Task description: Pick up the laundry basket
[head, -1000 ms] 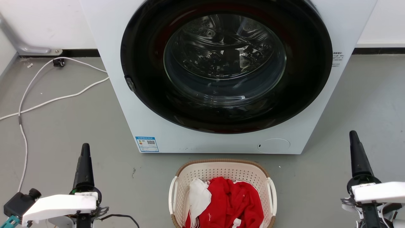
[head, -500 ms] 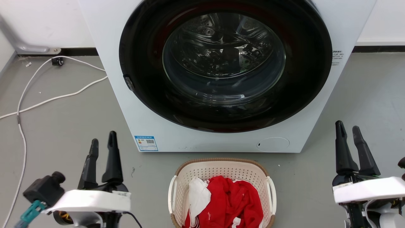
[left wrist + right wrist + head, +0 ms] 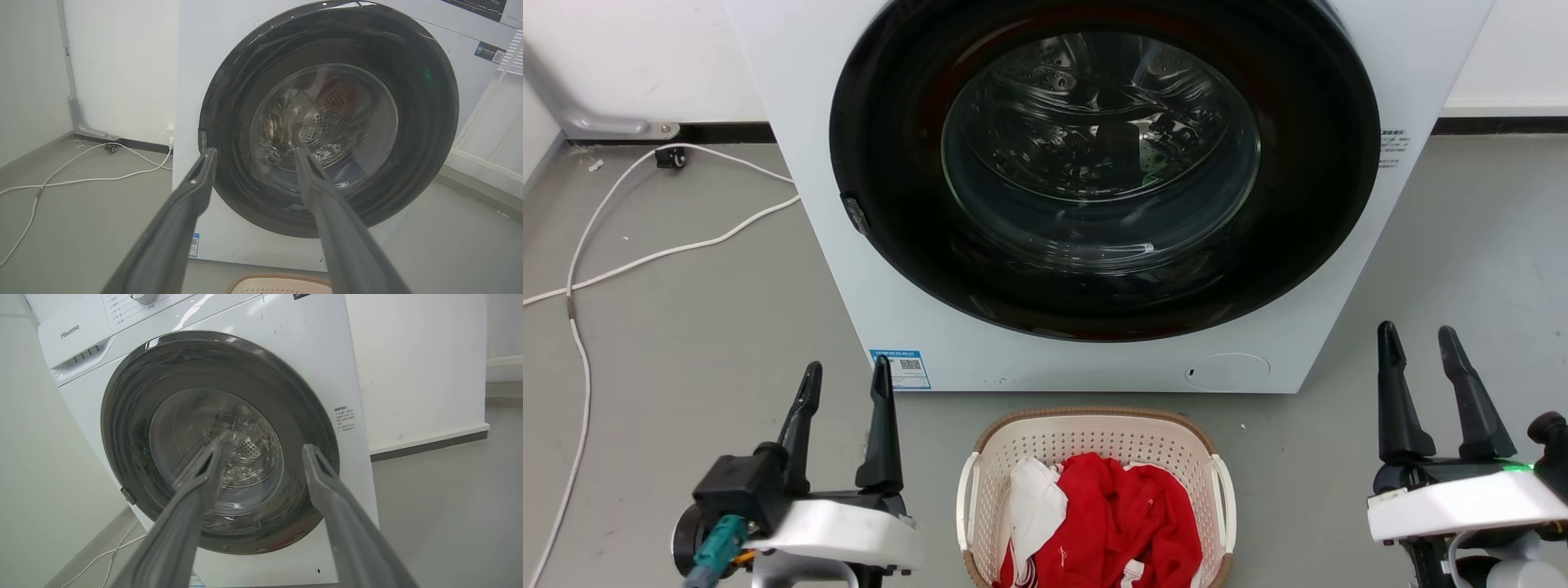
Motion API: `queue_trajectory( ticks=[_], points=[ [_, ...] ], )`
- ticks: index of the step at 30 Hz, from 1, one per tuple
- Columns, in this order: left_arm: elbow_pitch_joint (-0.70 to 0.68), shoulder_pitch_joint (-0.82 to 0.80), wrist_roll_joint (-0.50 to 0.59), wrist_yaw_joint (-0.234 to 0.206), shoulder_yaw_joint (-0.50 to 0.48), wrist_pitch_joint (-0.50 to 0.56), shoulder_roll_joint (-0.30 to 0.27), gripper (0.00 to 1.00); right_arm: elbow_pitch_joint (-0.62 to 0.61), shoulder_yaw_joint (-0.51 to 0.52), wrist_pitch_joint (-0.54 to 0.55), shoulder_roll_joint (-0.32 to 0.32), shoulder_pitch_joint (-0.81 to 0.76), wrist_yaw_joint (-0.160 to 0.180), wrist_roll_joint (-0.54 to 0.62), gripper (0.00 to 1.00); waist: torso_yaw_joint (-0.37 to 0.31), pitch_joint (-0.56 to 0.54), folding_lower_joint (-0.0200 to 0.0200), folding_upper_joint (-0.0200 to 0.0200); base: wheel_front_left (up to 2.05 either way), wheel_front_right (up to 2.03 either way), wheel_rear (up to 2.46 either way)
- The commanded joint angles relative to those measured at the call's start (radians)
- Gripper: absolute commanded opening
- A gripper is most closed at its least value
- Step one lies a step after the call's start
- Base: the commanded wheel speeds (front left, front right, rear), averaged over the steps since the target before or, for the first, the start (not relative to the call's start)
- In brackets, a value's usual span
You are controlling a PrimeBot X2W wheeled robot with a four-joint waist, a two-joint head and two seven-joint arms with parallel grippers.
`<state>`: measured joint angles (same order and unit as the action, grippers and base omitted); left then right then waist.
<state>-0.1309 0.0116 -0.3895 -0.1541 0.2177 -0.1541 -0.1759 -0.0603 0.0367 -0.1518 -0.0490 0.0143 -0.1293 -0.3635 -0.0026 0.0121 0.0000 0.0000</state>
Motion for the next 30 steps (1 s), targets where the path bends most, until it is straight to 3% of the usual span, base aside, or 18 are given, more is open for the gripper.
queue_trajectory(
  ticks=[1, 2, 7, 15, 23, 27, 30],
  points=[
    [-0.013, -0.017, 0.026, -0.015, 0.017, -0.009, -0.017, 1.0, -0.006, 0.006, -0.011, -0.002, -0.005, -0.002, 0.031, 1.0, 0.0, 0.0, 0.0, 0.0, 0.0, 0.0, 0.0],
    [-0.011, -0.026, 0.052, -0.05, 0.061, -0.016, -0.041, 1.0, 0.007, 0.015, -0.019, -0.002, -0.009, -0.002, 0.07, 1.0, 0.001, 0.0, 0.0, 0.0, 0.0, 0.0, 0.0],
    [-0.009, -0.035, 0.088, -0.103, 0.122, -0.028, -0.073, 1.0, 0.013, 0.015, -0.03, -0.002, -0.01, -0.002, 0.129, 1.0, 0.001, 0.0, 0.0, 0.0, 0.0, 0.0, 0.0],
    [-0.007, -0.047, 0.146, -0.157, 0.215, -0.051, -0.118, 1.0, 0.007, 0.025, -0.053, -0.002, -0.018, -0.002, 0.235, 1.0, -0.001, -0.002, 0.0, 0.0, 0.0, 0.0, 0.0],
    [-0.03, -0.02, 0.129, -0.135, 0.193, -0.067, -0.089, 1.0, 0.002, 0.027, -0.07, -0.002, -0.027, -0.002, 0.264, 1.0, -0.003, -0.003, 0.0, 0.0, 0.0, 0.0, 0.0],
    [-0.037, 0.0, 0.114, -0.096, 0.156, -0.074, -0.061, 1.0, 0.009, 0.036, -0.076, -0.002, -0.03, -0.001, 0.231, 1.0, -0.002, -0.003, 0.0, 0.0, 0.0, 0.0, 0.0],
    [-0.033, 0.021, 0.107, -0.035, 0.107, -0.079, -0.028, 1.0, 0.01, 0.036, -0.081, -0.002, -0.032, -0.001, 0.249, 1.0, -0.001, -0.002, 0.0, 0.0, 0.0, 0.0, 0.0]
  ],
)
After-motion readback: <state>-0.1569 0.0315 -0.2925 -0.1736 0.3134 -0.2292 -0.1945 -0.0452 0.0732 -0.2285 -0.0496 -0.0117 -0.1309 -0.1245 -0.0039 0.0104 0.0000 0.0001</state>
